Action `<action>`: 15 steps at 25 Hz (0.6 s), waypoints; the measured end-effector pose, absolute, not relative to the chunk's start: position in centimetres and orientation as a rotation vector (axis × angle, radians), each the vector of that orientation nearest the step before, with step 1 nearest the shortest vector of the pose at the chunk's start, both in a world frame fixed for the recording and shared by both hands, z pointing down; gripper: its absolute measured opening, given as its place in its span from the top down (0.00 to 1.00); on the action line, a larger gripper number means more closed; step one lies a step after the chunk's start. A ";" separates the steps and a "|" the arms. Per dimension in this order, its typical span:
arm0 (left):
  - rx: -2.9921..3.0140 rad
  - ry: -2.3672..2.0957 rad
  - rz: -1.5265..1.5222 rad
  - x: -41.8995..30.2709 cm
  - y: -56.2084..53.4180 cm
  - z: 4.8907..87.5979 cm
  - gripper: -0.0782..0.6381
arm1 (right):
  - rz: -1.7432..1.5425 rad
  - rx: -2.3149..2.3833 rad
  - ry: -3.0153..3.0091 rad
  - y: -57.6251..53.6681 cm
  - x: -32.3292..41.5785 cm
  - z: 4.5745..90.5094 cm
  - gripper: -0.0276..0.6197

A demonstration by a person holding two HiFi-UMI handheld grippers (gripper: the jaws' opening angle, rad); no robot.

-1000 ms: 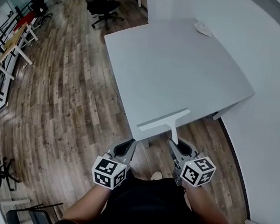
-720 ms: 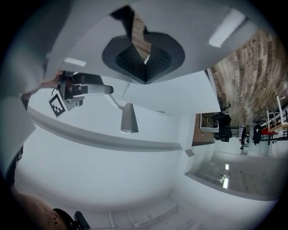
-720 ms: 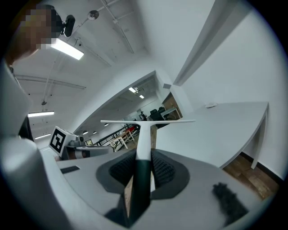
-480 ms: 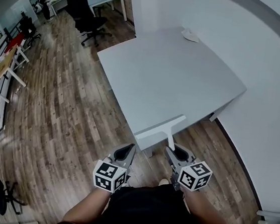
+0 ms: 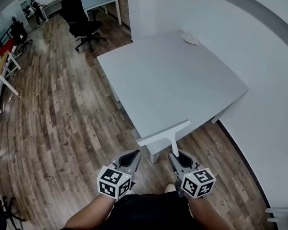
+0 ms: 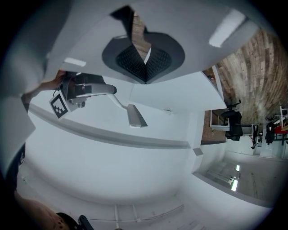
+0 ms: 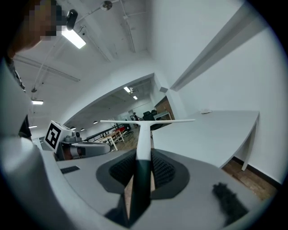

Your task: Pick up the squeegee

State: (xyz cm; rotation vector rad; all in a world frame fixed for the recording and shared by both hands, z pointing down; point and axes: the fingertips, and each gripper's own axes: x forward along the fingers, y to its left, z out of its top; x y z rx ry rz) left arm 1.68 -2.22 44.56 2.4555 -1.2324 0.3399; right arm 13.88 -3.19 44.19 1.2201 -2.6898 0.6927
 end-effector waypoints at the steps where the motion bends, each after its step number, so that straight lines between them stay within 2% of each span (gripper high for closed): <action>1: 2.454 -1.225 0.344 1.4 -2.0 44.8 0.88 | 0.691 1.223 -2.685 -3.0 13.5 44.2 0.81; 15: 2.456 -1.210 0.302 -0.6 -1.1 45.0 0.88 | 0.695 1.206 -2.646 -2.0 11.5 44.4 0.81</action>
